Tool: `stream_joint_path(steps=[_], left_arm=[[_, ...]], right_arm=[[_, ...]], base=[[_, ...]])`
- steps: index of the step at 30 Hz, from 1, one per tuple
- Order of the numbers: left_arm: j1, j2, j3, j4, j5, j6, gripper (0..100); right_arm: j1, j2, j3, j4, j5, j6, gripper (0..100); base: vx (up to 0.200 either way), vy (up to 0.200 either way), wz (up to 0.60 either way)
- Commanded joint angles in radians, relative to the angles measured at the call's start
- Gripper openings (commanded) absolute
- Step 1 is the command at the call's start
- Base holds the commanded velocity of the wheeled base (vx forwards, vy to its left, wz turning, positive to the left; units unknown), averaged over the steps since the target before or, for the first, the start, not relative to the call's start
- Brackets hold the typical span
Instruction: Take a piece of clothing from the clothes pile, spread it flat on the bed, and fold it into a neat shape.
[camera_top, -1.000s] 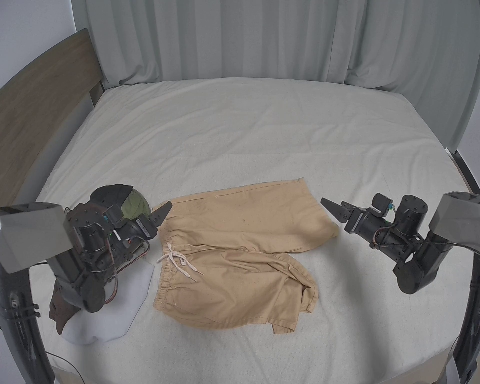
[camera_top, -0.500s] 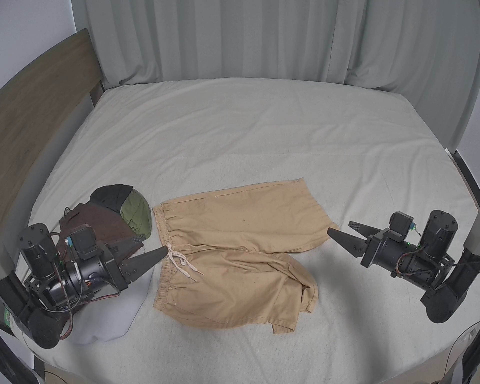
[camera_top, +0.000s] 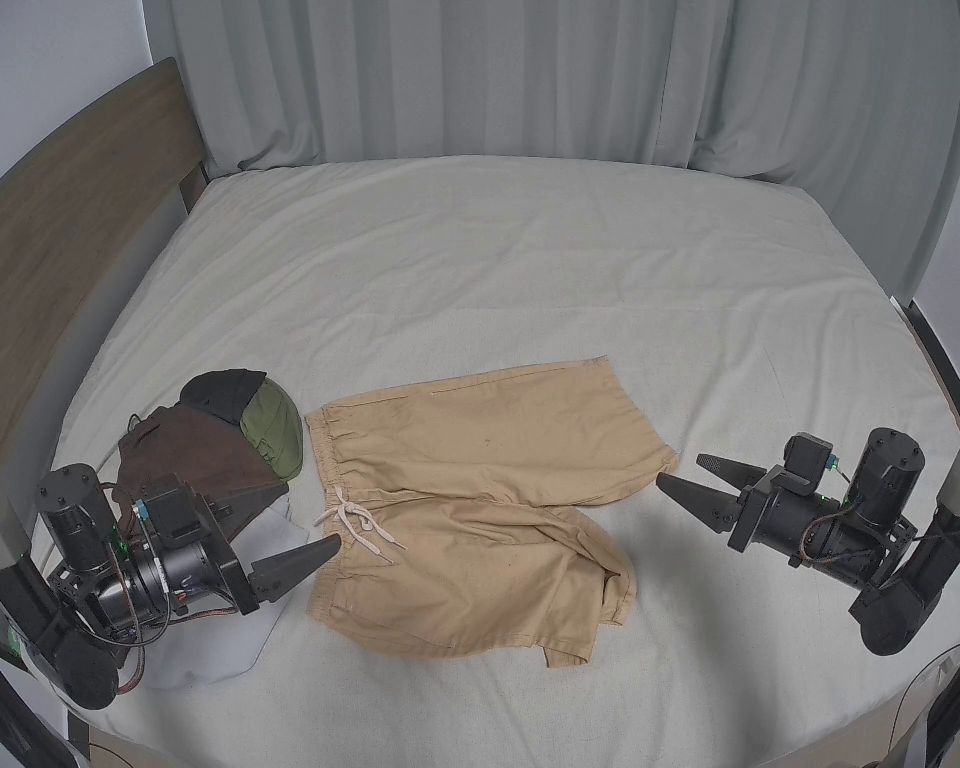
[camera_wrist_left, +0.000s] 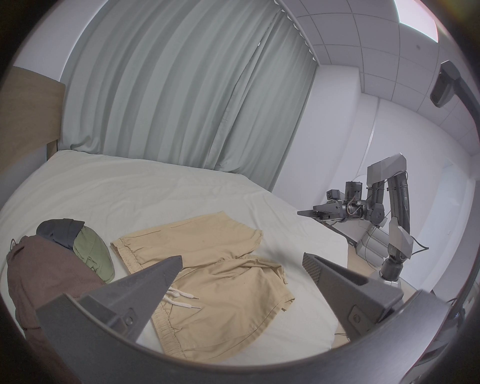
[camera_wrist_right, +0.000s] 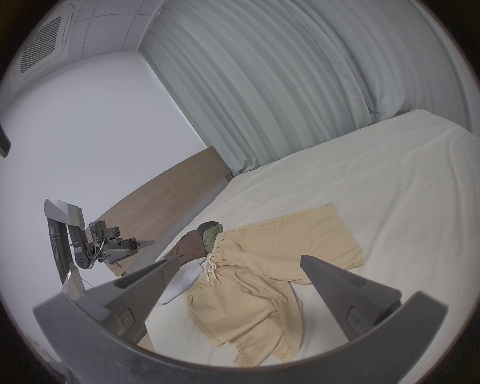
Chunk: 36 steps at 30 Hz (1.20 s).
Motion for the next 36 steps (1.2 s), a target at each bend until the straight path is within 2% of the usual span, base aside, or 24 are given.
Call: stream_joint_path(steps=[1,19,36], left_arm=[[0.003,0.003,0.007,-0.001,0.000,0.007,100],[0.001,0.017,0.037,-0.001,0.000,0.079,100],[0.005,0.059,0.051,-0.001,0.001,0.158,100]], right_arm=[[0.000,0.005,0.014,0.000,0.012,0.000,100],[0.023,0.031,0.077,0.000,0.040,0.000,100],[0.040,0.221,0.105,-0.002,0.041,-0.002,100]], base=[[0.000,0.000,0.00],[0.000,0.000,0.00],[0.000,0.000,0.00]])
